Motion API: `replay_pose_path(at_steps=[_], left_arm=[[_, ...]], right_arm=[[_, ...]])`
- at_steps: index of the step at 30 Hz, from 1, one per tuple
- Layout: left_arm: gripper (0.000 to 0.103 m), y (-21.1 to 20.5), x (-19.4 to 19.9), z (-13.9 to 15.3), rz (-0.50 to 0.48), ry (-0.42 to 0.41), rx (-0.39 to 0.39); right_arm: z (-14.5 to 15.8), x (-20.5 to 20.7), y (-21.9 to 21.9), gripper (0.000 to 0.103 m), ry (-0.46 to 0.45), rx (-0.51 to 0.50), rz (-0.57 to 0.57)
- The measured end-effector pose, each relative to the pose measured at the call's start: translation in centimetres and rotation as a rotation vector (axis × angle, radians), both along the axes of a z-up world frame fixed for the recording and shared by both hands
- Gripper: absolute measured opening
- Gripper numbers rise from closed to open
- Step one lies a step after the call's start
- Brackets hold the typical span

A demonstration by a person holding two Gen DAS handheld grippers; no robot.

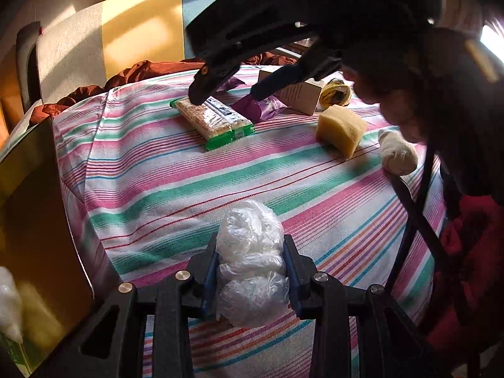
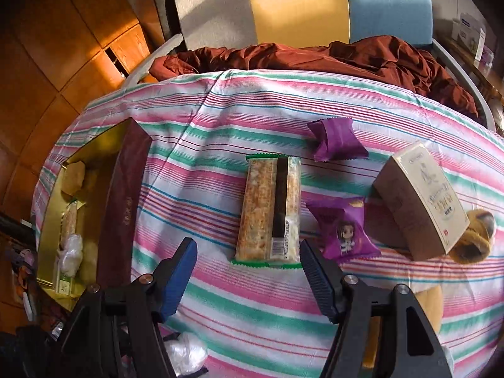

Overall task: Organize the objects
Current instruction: 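Reach the right tool to the green-ended cracker packet and grasp it, then carry the clear plastic bag into the gold tin and open the left tool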

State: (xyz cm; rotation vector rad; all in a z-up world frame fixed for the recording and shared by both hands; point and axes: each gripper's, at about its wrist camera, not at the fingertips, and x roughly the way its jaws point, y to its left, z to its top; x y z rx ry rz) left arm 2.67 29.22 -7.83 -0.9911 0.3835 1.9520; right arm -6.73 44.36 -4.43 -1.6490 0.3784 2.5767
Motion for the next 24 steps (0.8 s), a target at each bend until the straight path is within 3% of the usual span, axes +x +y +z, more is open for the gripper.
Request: replay_pose_path(at_steps=[8, 10, 17, 24], left_arm=[[0.037, -0.3, 0.0, -0.2, -0.001, 0.007, 0.029], [0.037, -0.5, 0.0, -0.2, -0.003, 0.007, 0.035], [0.037, -0.6, 0.5, -0.5, -0.003, 0.023, 0.039], [0.038, -0.5, 1.3, -0.6, 0.008, 0.056, 0.033]], right_arm=[[-3.4, -4.1, -0.4, 0.067, -0.093, 0.097, 0.026], [-2.9, -3.8, -1.0, 0.047, -0.087, 0.097, 0.065], [-1.2, 2.6, -2.9, 0.047, -0.071, 0.089, 0.167], [-3.1, 7.7, -0.4, 0.047, -0.139, 0.066, 0.035]])
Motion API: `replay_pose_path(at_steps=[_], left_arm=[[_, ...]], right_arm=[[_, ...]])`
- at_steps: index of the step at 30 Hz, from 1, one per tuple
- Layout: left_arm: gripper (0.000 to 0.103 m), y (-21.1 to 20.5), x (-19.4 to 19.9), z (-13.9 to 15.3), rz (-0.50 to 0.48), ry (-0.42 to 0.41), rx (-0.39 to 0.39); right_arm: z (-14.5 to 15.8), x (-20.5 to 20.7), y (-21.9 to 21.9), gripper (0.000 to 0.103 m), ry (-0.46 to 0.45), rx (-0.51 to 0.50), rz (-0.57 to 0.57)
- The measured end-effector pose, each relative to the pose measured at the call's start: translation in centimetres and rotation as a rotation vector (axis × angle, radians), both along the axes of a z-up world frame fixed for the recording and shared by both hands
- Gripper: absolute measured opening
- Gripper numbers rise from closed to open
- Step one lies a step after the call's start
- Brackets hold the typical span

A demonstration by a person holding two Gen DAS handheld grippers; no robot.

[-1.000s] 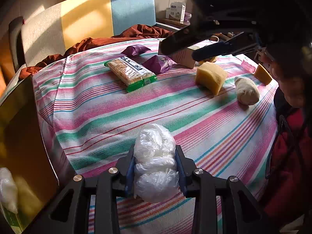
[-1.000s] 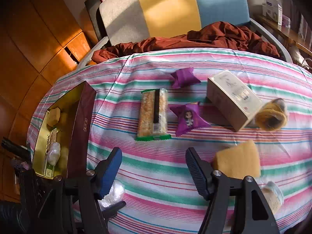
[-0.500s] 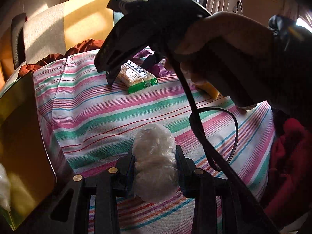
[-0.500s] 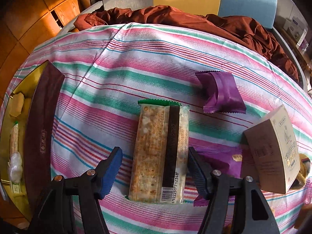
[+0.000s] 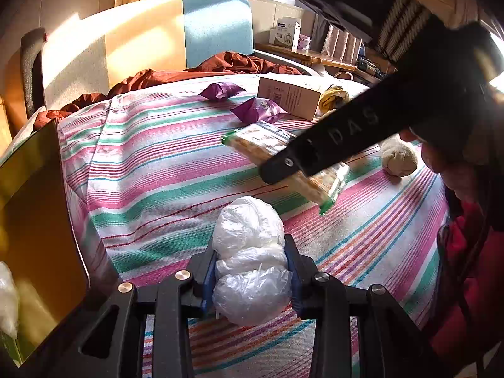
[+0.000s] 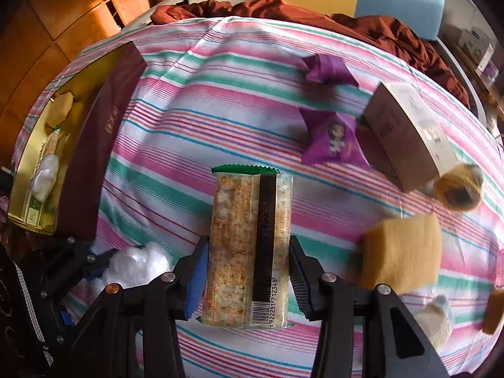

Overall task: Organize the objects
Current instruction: 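Carry the clear plastic bag into the gold tin and open the left tool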

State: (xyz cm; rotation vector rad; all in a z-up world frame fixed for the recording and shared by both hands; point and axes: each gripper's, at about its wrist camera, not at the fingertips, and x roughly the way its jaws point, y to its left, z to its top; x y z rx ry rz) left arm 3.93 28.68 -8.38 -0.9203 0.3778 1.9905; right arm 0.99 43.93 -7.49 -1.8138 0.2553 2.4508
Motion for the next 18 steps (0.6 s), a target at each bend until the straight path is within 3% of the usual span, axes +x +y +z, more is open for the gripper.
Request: replay_pose_path(at_steps=[5, 18], left_arm=[[0.038, -0.03, 0.54, 0.06, 0.004, 0.025, -0.018], [0.037, -0.24, 0.33, 0.15, 0.022, 0.029, -0.033]], right_arm=[[-0.32, -0.44, -0.21, 0.047, 0.020, 0.047, 0.012], [-0.46, -0.74, 0.70, 0.048, 0.029, 0.057, 0.030]])
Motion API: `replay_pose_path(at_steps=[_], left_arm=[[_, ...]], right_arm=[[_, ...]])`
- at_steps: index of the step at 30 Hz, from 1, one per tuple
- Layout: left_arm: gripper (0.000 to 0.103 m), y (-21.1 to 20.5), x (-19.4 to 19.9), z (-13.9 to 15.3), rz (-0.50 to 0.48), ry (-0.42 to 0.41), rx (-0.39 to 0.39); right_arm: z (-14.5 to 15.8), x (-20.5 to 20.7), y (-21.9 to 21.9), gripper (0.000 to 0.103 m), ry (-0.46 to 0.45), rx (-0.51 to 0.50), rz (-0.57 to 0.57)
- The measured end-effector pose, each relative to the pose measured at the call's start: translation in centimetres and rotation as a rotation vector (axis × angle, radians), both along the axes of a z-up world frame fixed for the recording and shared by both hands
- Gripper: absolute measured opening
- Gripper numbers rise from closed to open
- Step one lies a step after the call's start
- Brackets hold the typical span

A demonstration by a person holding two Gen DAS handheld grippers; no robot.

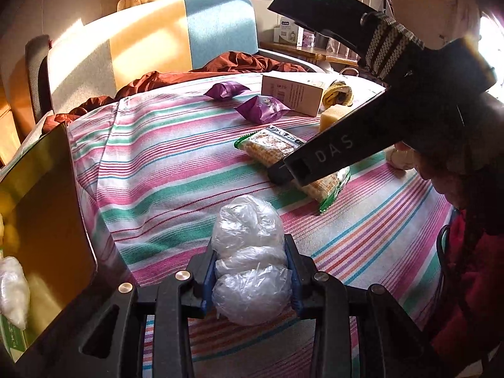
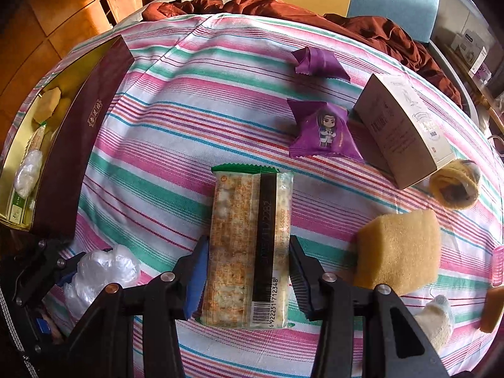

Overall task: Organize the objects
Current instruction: 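Carry the clear plastic bag into the gold tin and open the left tool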

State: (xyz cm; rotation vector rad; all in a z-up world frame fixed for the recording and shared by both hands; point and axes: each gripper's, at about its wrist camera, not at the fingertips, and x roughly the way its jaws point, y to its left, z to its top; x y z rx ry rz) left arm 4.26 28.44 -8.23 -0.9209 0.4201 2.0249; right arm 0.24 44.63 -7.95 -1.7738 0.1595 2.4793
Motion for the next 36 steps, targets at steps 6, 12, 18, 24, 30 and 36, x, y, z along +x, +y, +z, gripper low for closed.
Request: replay_pose_path(at_steps=[6, 12, 18, 24, 30, 36], left_arm=[[0.036, -0.3, 0.8, 0.5, 0.003, 0.016, -0.032], [0.036, -1.6, 1.0, 2.5, 0.020, 0.005, -0.007], [0.036, -4.6, -0.1, 7.5, 0.087, 0.033, 0.106], [0.037, -11.1, -5.1, 10.0, 0.316, 0.044, 0.128], [0.037, -19.1, -10.9, 8.6, 0.564, 0.035, 0.042], [0.037, -23.9, -13.8, 5.5, 0.717, -0.036, -0.038]], right_arm=[[0.0, -0.1, 0.5, 0.048, 0.005, 0.009, 0.008], [0.0, -0.3, 1.0, 0.048, 0.010, 0.015, 0.013], [0.0, -0.4, 1.6, 0.048, 0.013, 0.024, 0.016], [0.1, -0.6, 2.1, 0.048, 0.014, 0.041, 0.023], [0.2, -0.9, 2.7, 0.048, 0.014, 0.057, 0.028], [0.3, -0.4, 3.0, 0.048, 0.016, 0.058, 0.029]])
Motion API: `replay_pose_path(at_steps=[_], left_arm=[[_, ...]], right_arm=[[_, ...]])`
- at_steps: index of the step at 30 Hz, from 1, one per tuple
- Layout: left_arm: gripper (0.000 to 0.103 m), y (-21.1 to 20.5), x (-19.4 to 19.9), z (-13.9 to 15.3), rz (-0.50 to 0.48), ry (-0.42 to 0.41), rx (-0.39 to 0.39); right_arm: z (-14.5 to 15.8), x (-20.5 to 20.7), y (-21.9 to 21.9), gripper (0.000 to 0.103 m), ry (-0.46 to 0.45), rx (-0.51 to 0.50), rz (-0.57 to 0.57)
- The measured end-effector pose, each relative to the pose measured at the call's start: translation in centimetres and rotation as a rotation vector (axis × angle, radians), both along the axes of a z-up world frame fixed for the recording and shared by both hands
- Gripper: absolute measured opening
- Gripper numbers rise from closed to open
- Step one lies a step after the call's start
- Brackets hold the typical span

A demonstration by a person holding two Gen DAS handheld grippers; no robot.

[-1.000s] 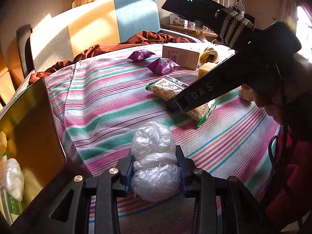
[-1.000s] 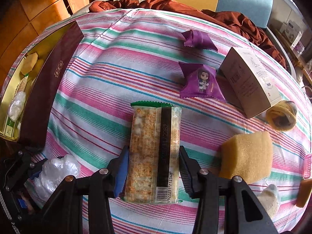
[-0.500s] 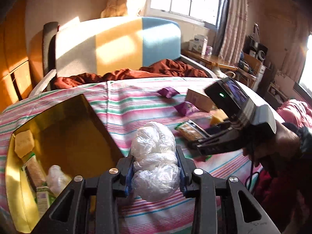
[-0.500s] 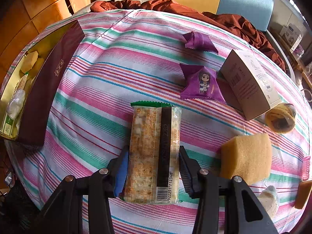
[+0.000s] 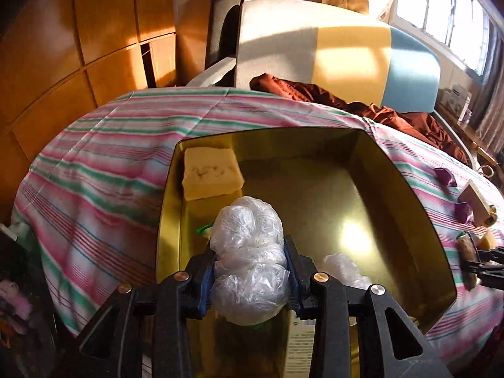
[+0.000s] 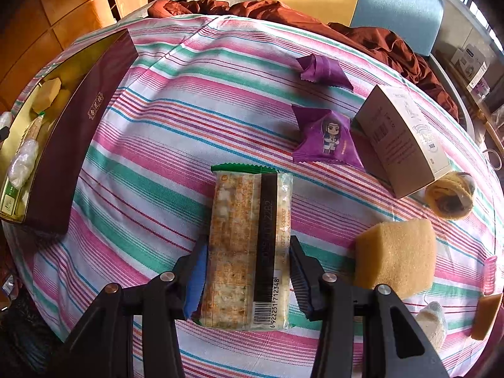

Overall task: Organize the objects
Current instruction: 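Carry the clear plastic bag into the gold tin and open the left tool, then lower the cracker packet into the gold tin and open the right tool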

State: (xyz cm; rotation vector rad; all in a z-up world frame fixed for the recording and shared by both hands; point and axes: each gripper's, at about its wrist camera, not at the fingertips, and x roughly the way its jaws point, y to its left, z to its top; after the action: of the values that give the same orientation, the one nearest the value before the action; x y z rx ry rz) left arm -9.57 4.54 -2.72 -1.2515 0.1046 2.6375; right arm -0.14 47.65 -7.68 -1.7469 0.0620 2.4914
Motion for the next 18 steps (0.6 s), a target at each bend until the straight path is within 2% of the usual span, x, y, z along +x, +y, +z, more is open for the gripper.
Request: replay_pose_path(at_steps=[3, 5, 6, 10, 14, 16, 17, 18], left_arm=[[0.040, -0.6, 0.2, -1.1, 0.012, -0.014, -0.020], [0.049, -0.8, 0.5, -1.5, 0.024, -0.030, -0.008], [0.057, -1.0, 0.8, -1.5, 0.034, -0.031, 0.000], [0.059, -1.7, 2.0, -0.9, 0.047, -0.012, 0.027], [0.062, -2.5, 3.1, 0.2, 0.052, 0.024, 0.041], [0.065, -3.0, 3.5, 0.9, 0.057, 0.045, 0.050], [0.065, -3.3, 3.6, 1.2, 0.058, 0.055, 0.053], [0.065, -3.5, 3.7, 1.5, 0.060, 0.063, 0.057]], right_arm=[[0.1, -0.1, 0.5, 0.048, 0.001, 0.003, 0.000], [0.2, -0.1, 0.8, 0.048, 0.003, 0.006, 0.001], [0.2, -0.2, 0.9, 0.048, 0.004, 0.009, 0.001], [0.6, -0.3, 1.4, 0.047, 0.014, 0.015, -0.006], [2.1, -0.3, 3.5, 0.047, 0.059, -0.046, -0.026], [3.8, 0.3, 1.5, 0.047, 0.098, -0.078, -0.037], [4.9, -0.2, -1.1, 0.047, 0.122, -0.087, -0.033], [5.8, -1.5, -5.5, 0.047, 0.149, -0.093, -0.017]])
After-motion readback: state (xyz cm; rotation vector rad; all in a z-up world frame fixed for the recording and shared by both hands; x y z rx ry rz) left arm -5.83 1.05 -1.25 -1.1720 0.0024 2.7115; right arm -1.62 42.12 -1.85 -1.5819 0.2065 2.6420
